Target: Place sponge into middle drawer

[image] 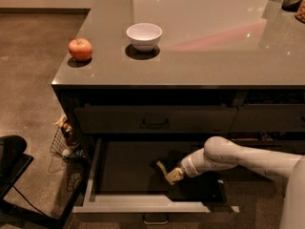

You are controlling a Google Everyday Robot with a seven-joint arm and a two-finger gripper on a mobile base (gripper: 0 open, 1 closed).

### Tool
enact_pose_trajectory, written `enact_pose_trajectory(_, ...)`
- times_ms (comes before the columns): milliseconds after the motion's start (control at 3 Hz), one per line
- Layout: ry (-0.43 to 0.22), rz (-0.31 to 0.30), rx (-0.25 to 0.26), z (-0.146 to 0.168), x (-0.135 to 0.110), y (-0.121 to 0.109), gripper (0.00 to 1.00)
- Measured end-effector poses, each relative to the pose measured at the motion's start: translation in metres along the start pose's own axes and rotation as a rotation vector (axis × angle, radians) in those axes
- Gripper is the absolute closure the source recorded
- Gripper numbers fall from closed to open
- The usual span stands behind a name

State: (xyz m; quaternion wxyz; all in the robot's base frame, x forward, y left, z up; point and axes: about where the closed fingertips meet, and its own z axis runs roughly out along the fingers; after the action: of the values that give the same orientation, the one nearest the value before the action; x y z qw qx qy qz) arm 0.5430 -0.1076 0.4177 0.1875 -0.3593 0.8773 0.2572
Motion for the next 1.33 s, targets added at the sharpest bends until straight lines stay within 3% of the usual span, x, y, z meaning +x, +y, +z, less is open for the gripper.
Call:
enact_pose_trajectory(1000, 0.005, -0.001, -0.010, 0.0056, 0.0016, 0.0035, 0.15)
enact_pose_trajectory(1333, 0.006, -0.001, -0.013, 0.0071, 0.0020, 0.0046, 0.00)
